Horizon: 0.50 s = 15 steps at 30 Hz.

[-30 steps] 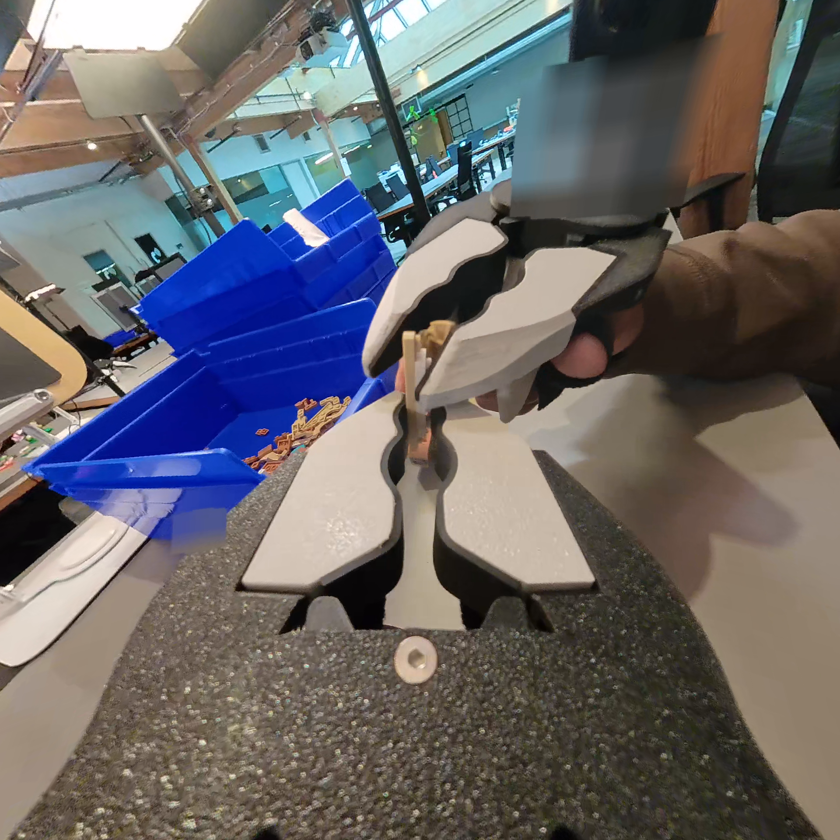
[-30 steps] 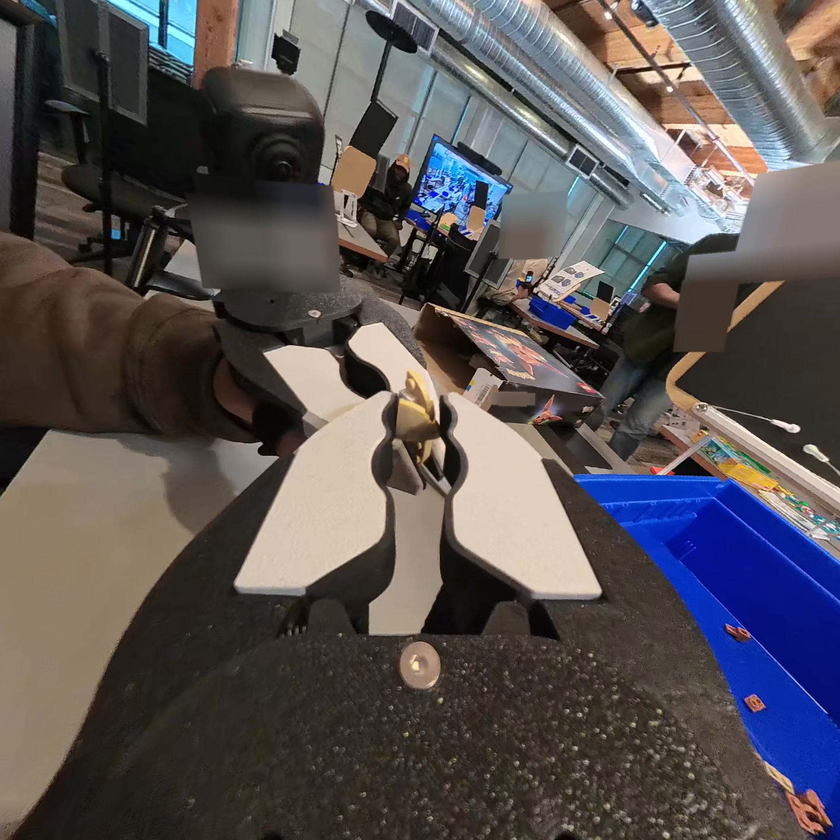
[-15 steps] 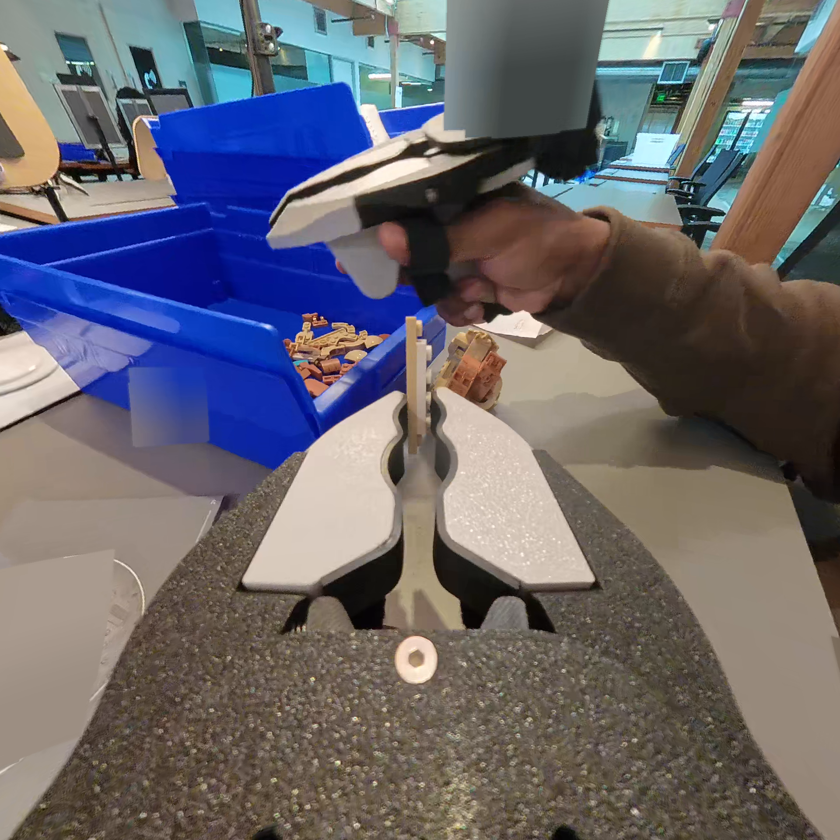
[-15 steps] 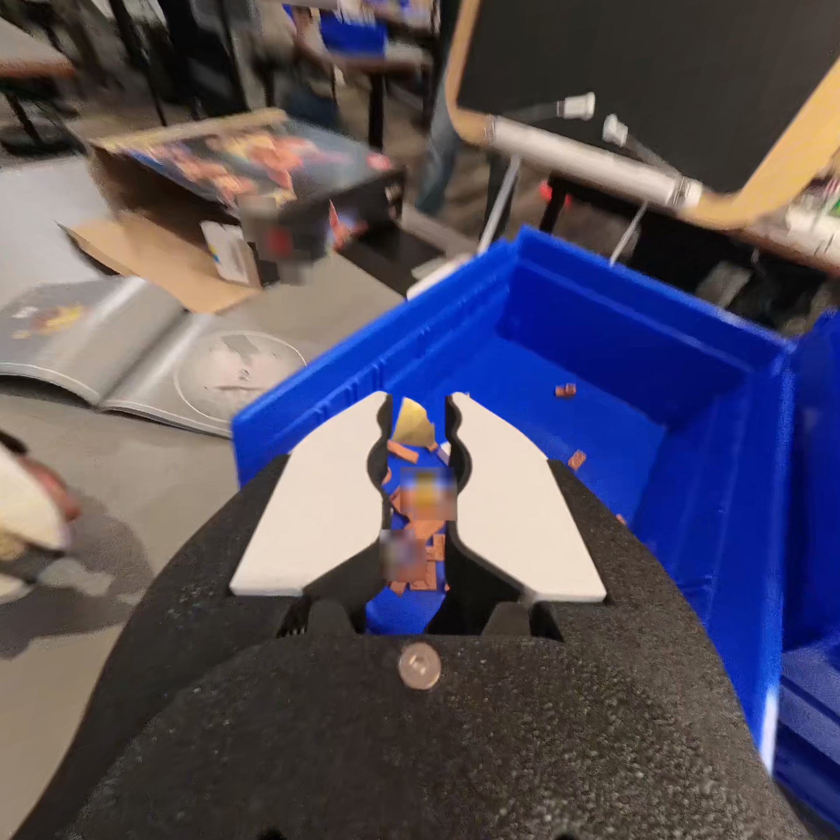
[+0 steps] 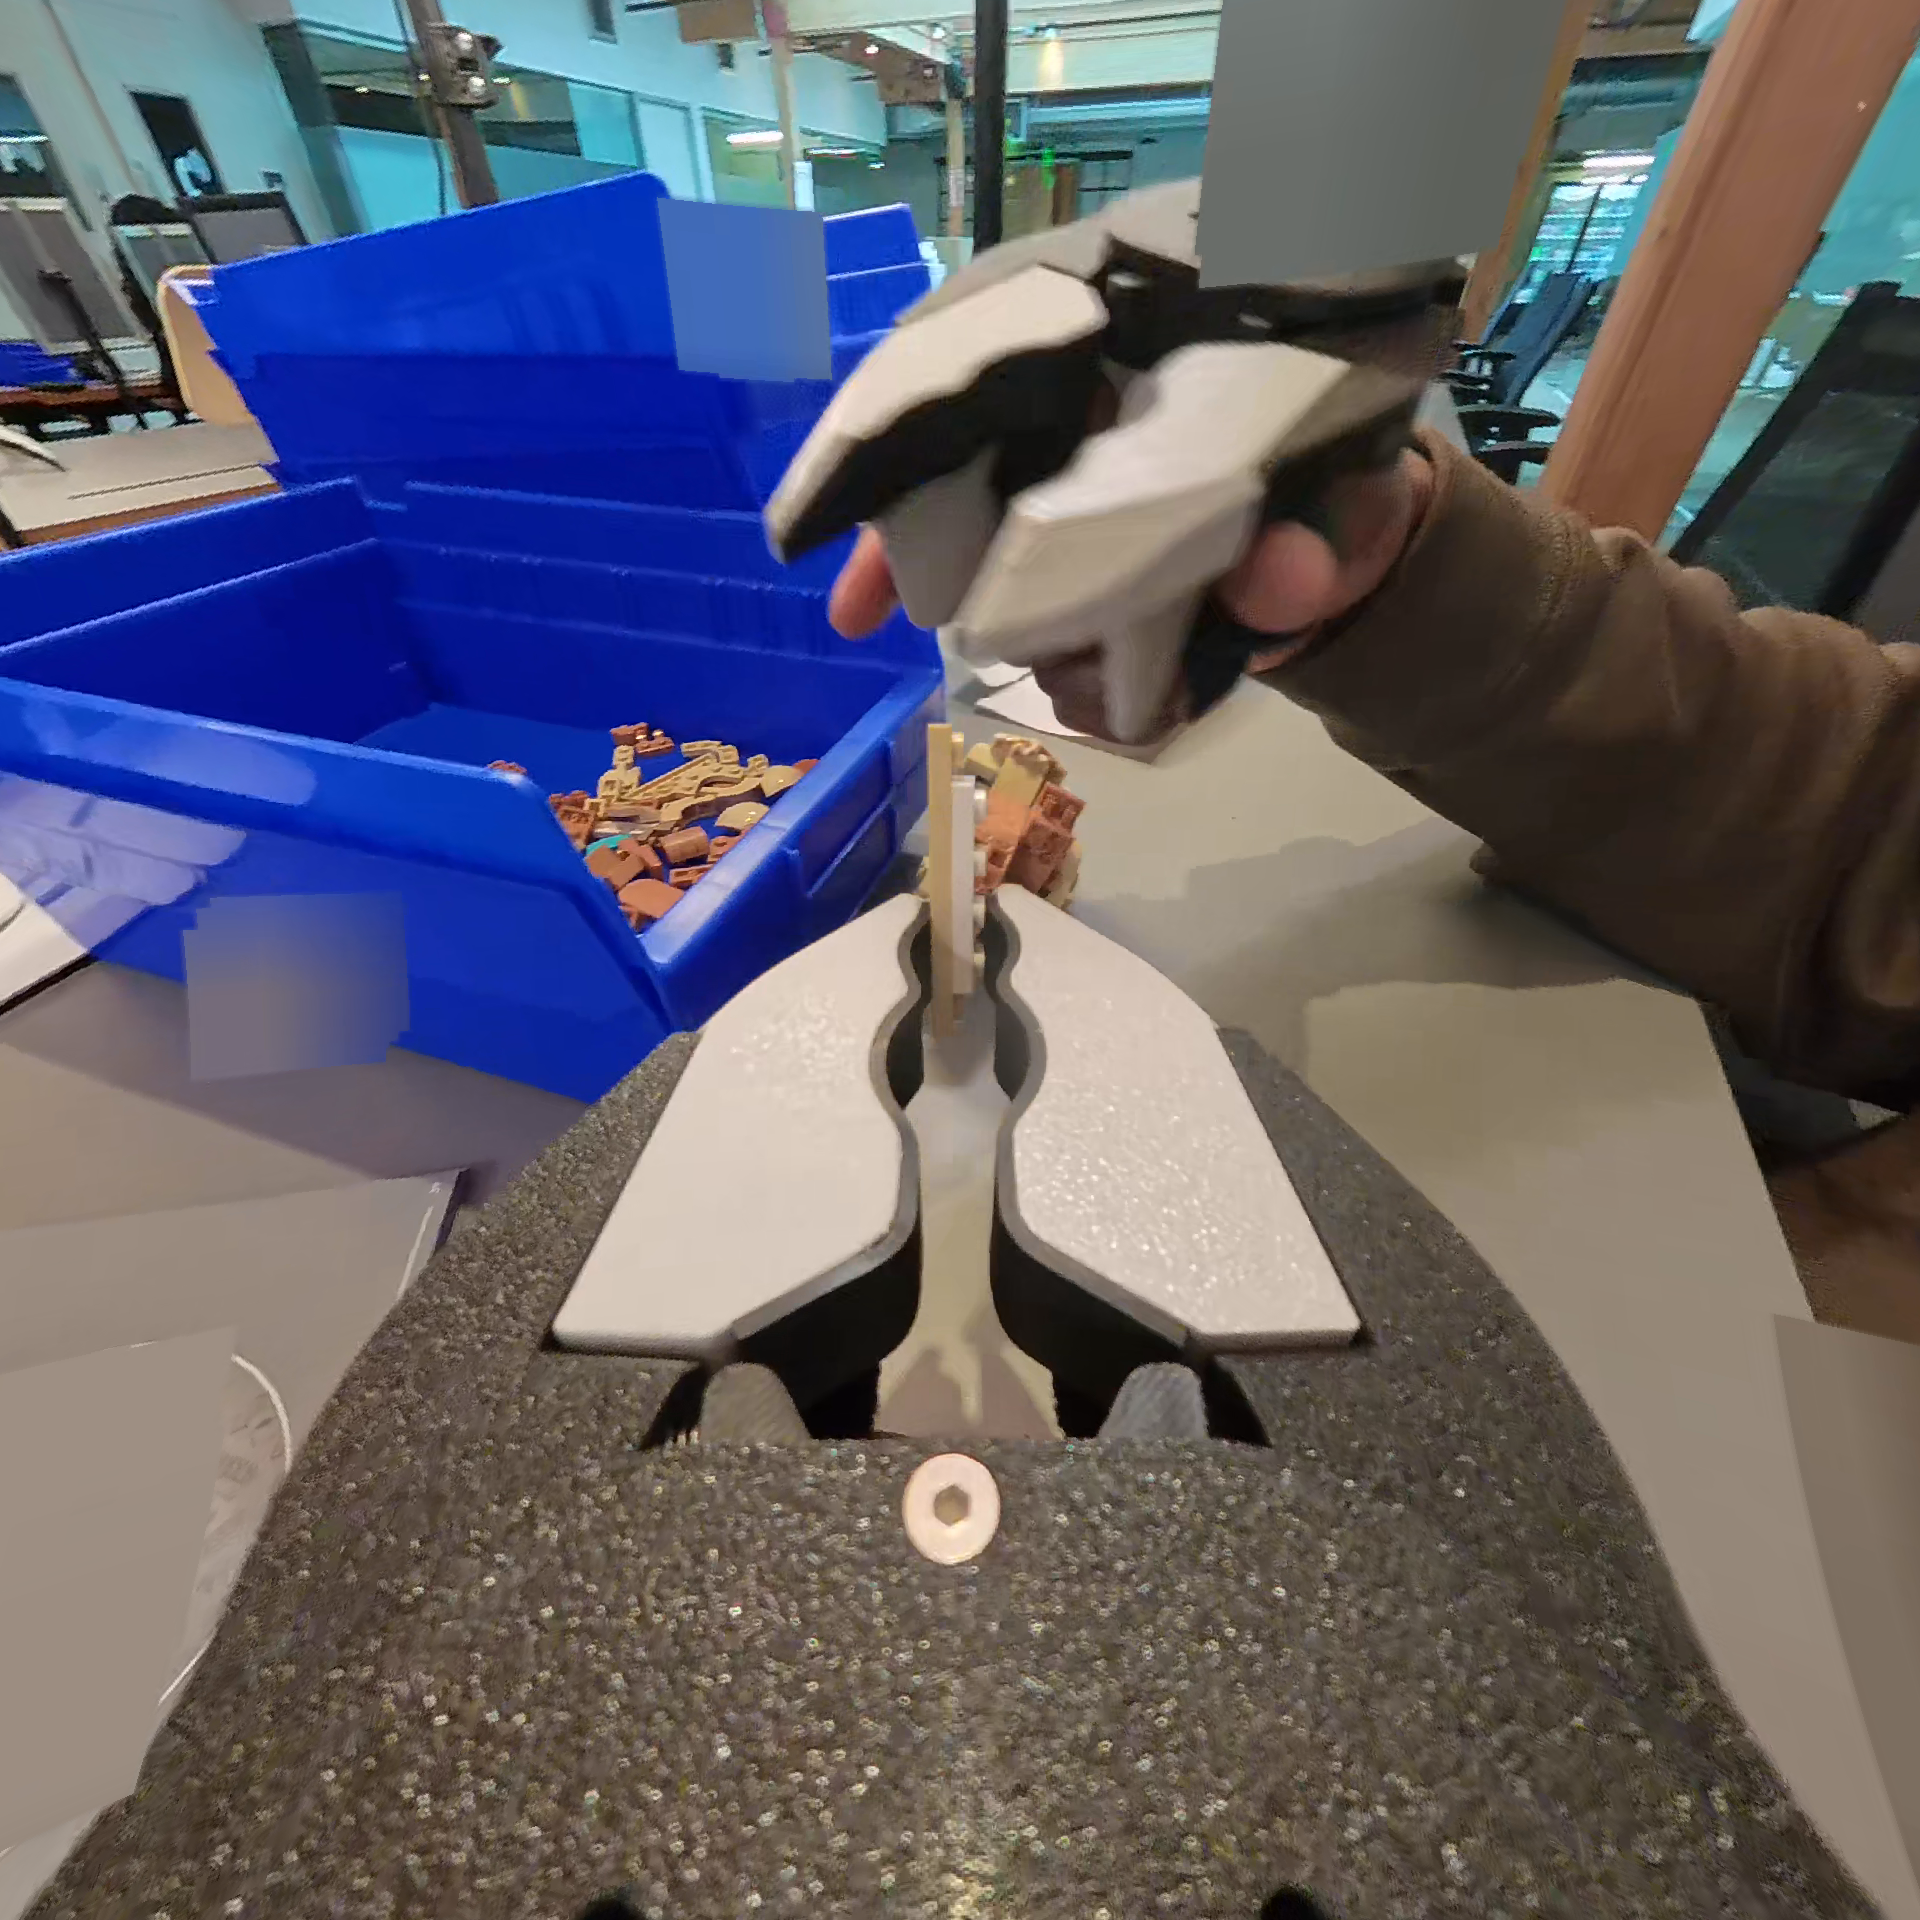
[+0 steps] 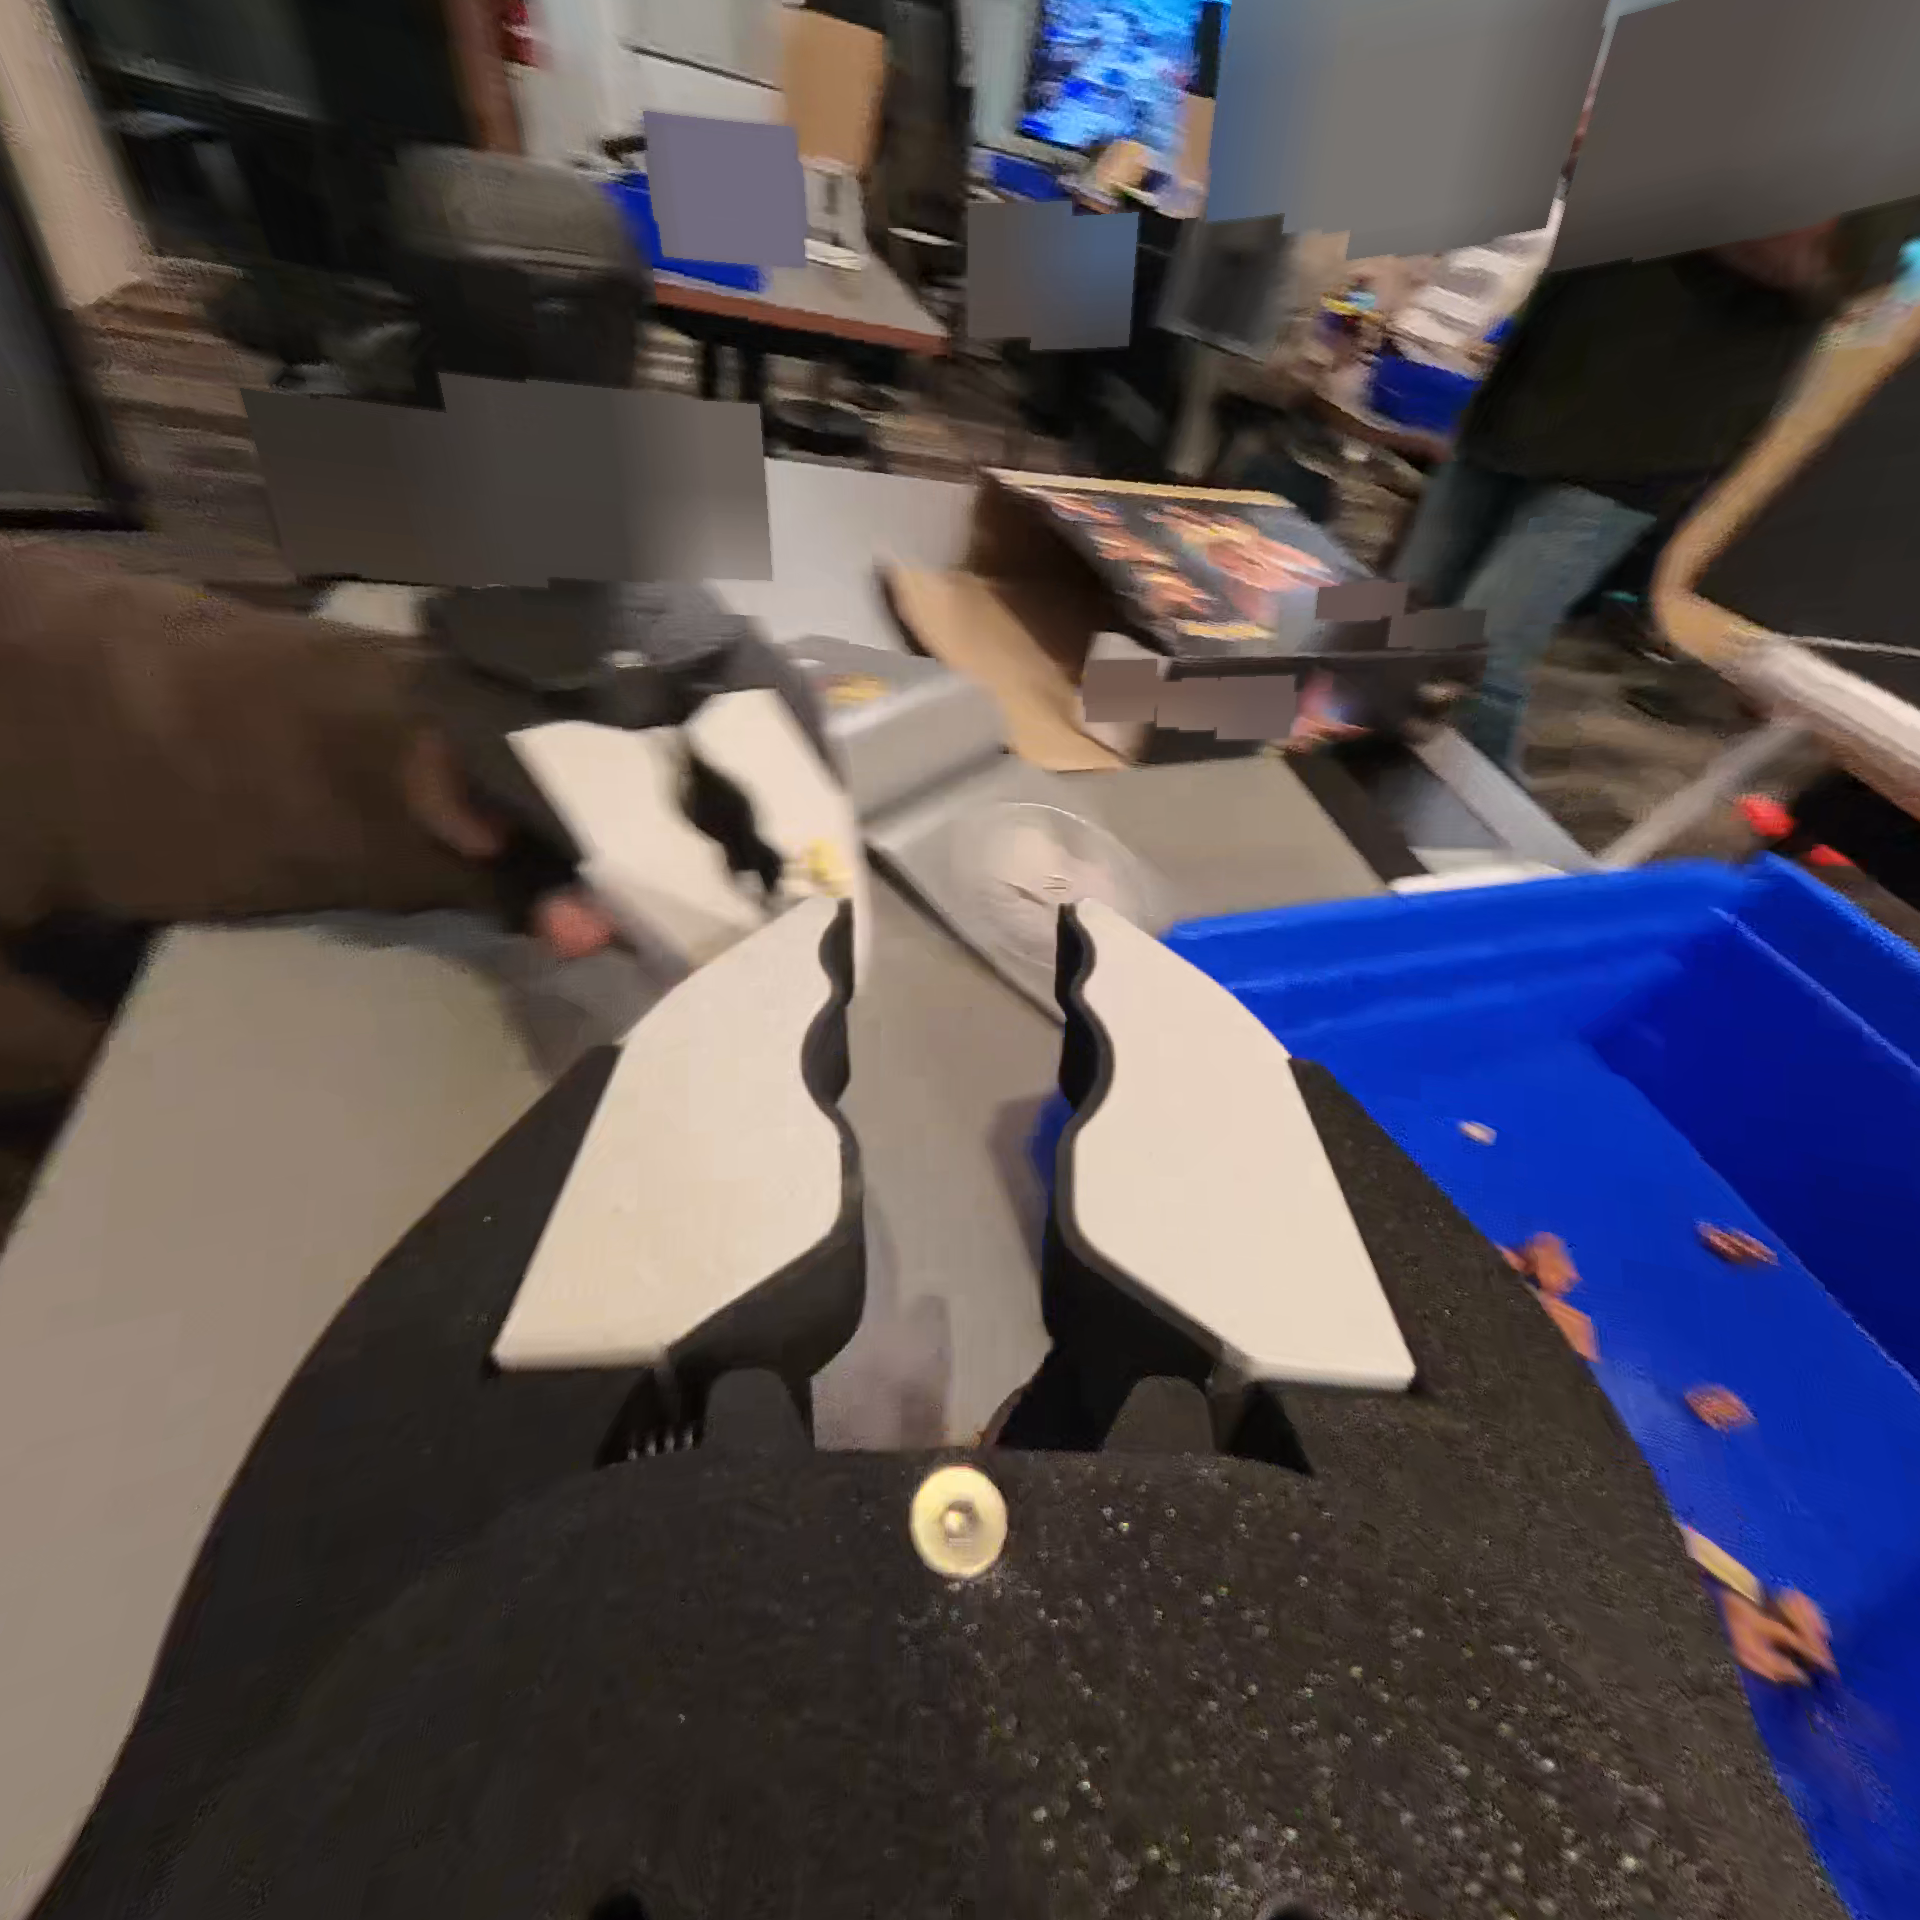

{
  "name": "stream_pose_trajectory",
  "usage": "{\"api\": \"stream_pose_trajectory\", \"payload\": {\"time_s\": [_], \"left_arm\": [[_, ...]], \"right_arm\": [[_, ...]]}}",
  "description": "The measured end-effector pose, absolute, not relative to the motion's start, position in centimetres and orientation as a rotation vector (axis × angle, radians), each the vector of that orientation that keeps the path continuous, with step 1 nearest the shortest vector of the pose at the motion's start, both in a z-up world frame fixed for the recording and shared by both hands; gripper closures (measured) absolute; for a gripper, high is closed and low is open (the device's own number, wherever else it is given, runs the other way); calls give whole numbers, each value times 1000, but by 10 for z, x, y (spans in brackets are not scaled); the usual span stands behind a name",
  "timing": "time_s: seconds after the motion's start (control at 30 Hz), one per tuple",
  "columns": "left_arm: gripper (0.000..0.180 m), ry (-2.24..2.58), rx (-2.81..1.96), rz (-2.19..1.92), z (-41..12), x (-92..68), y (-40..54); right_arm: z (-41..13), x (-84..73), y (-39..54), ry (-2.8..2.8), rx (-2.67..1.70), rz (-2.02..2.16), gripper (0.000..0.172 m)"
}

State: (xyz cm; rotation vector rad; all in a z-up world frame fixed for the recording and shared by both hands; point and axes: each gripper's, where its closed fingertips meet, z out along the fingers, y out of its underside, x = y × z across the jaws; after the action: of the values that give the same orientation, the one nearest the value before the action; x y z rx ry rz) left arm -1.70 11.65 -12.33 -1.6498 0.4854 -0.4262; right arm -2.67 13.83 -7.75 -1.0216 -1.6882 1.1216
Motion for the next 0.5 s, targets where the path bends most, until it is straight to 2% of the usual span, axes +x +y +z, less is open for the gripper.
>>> {"api": "stream_pose_trajectory", "payload": {"time_s": [0.03,0.13,0.27,0.5], "left_arm": [[172,501,-1648,-436,-123,-15,115],[172,554,-1654,-436,-127,-8,113],[172,618,-1663,-425,-130,-1,109],[168,574,-1610,-508,-117,-2,105]], "right_arm": [[-81,-21,124,-1734,-982,1152,135],[-97,-18,108,-1805,-956,1114,137],[-105,-18,95,-1845,-940,1196,159],[-90,-18,91,-1736,-943,1357,164]]}}
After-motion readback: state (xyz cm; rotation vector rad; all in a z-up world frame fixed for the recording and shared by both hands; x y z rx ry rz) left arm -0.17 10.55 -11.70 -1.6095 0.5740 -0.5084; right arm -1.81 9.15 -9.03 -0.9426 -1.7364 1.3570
